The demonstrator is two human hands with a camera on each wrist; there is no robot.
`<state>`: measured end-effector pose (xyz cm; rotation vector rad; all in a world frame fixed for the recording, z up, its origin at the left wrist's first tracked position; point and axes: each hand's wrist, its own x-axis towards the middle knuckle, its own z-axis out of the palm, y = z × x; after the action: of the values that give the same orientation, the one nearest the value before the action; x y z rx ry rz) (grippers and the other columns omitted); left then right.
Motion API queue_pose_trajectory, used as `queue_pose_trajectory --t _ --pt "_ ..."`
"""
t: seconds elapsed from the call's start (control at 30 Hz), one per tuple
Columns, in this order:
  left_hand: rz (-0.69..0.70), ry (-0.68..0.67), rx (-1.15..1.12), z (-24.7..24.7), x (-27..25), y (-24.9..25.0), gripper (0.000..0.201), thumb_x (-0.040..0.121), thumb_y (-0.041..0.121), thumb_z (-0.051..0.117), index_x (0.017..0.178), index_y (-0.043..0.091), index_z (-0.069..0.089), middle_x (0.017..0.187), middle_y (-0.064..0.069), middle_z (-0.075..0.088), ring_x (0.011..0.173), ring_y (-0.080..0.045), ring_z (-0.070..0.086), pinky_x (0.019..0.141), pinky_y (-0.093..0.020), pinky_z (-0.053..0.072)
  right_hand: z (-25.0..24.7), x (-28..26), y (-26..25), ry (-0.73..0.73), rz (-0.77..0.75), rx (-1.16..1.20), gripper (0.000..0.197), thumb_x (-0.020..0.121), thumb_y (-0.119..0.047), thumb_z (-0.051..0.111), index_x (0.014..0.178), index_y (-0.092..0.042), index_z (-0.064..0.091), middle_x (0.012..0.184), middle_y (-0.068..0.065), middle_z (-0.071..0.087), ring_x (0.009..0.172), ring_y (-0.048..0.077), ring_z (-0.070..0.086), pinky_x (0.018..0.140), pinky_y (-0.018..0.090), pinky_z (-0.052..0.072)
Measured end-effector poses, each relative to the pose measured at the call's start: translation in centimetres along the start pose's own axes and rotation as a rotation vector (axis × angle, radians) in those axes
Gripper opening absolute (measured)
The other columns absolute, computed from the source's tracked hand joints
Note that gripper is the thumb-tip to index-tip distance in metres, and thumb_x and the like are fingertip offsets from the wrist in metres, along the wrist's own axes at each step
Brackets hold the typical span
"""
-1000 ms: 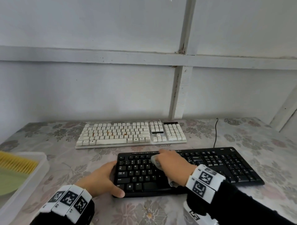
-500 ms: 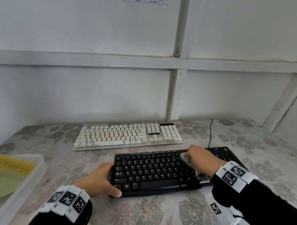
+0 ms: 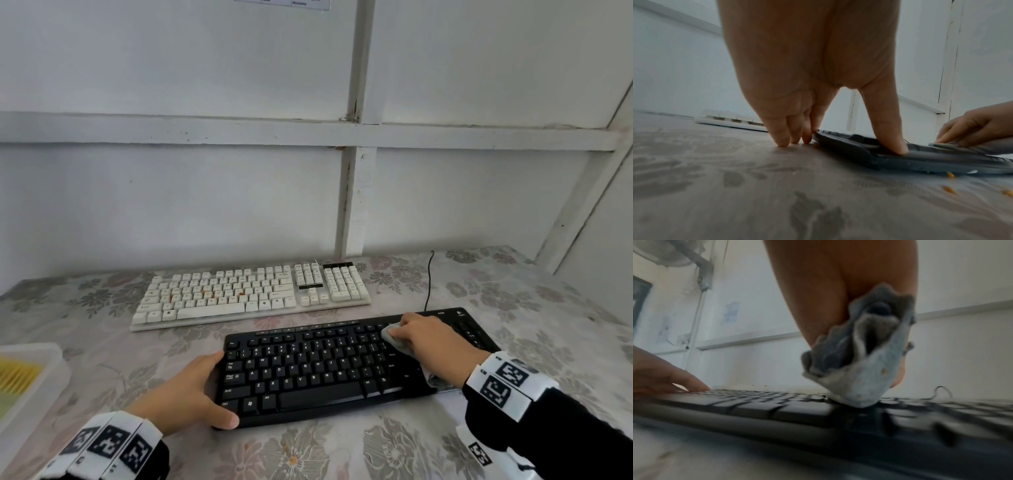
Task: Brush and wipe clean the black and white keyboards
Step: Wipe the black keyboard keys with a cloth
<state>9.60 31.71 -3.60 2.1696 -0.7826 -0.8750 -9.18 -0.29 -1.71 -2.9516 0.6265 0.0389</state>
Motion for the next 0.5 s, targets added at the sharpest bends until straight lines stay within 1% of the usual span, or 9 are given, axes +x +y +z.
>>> queue_pose_trajectory --t 0.07,0.17,0.23,0.3,0.33,0.4,0.43,0.47,0.5 --pt "-0.001 -0.011 -0.001 0.0 0.0 0.1 0.125 0.027 0.04 0.089 0.136 0.032 0.029 0.126 0.014 0.037 0.122 -0.009 0.037 0.109 -0.031 0.031 -0.1 -0.1 1.6 0.005 0.036 -0.014 0.011 0.089 -0.01 0.05 0.078 -0.012 0.053 0.094 0.001 0.052 0.089 0.021 0.053 0.072 0.029 0.04" --pt "-0.01 0.01 -0.02 0.1 0.1 0.2 0.111 0.047 0.024 0.085 0.141 0.024 0.026 0.122 0.012 0.034 0.118 -0.009 0.034 0.107 -0.027 0.029 0.1 0.1 3.6 0.017 0.015 -0.099 0.013 0.088 -0.013 0.05 0.094 -0.009 0.061 0.095 0.002 0.053 0.085 0.019 0.055 0.071 0.028 0.041" --pt "-0.022 0.008 -0.019 0.0 0.1 0.1 0.117 0.04 0.031 0.083 0.142 0.023 0.026 0.125 0.011 0.034 0.121 -0.009 0.035 0.109 -0.029 0.029 0.2 0.3 4.3 0.017 0.059 -0.128 0.01 0.088 -0.014 0.05 0.085 -0.009 0.058 0.084 0.002 0.048 0.073 0.019 0.053 0.063 0.027 0.036" --pt "-0.031 0.007 -0.014 0.0 0.0 0.0 0.124 0.033 0.038 0.082 0.143 0.024 0.026 0.13 0.011 0.036 0.124 -0.011 0.037 0.11 -0.033 0.03 -0.3 0.6 4.8 -0.006 0.135 -0.14 0.027 0.089 -0.014 0.049 0.063 -0.013 0.042 0.071 -0.001 0.034 0.058 0.018 0.04 0.054 0.025 0.028" --pt "-0.032 0.008 -0.016 0.0 0.0 0.0 0.124 0.032 0.038 0.082 0.143 0.024 0.026 0.132 0.01 0.036 0.124 -0.011 0.037 0.11 -0.034 0.031 -0.8 0.8 4.7 -0.042 0.155 -0.14 0.034 0.088 -0.013 0.049 0.059 -0.016 0.031 0.067 -0.001 0.028 0.054 0.017 0.032 0.051 0.023 0.024" --pt "-0.027 0.015 -0.023 0.1 0.2 -0.1 0.123 0.034 0.037 0.082 0.143 0.023 0.026 0.131 0.011 0.036 0.124 -0.011 0.037 0.109 -0.032 0.032 -1.9 1.1 4.3 -0.073 0.155 -0.115 0.035 0.08 -0.004 0.048 0.057 -0.016 0.025 0.064 -0.001 0.023 0.054 0.017 0.023 0.048 0.022 0.02" --pt "-0.026 0.018 -0.022 0.1 0.2 -0.1 0.123 0.035 0.036 0.081 0.143 0.023 0.025 0.129 0.011 0.035 0.123 -0.011 0.037 0.109 -0.031 0.031 -2.4 1.2 3.7 -0.061 0.148 -0.085 0.032 0.079 -0.001 0.048 0.056 -0.015 0.03 0.063 -0.002 0.023 0.055 0.017 0.023 0.047 0.02 0.023" --pt "-0.025 0.016 -0.021 0.1 0.2 -0.1 0.122 0.035 0.035 0.081 0.143 0.022 0.025 0.128 0.01 0.035 0.122 -0.011 0.037 0.108 -0.03 0.031 -2.9 1.1 2.8 -0.031 0.124 -0.042 0.029 0.083 -0.002 0.048 0.057 -0.014 0.042 0.063 -0.004 0.028 0.054 0.015 0.027 0.047 0.016 0.028" --pt "-0.023 0.017 -0.028 0.1 0.3 -0.1 0.122 0.035 0.033 0.081 0.143 0.022 0.026 0.128 0.01 0.035 0.122 -0.011 0.037 0.107 -0.029 0.032 -3.1 0.9 1.6 -0.016 0.067 -0.007 0.027 0.091 -0.009 0.048 0.066 -0.012 0.056 0.067 -0.006 0.036 0.054 0.01 0.034 0.049 0.011 0.033"
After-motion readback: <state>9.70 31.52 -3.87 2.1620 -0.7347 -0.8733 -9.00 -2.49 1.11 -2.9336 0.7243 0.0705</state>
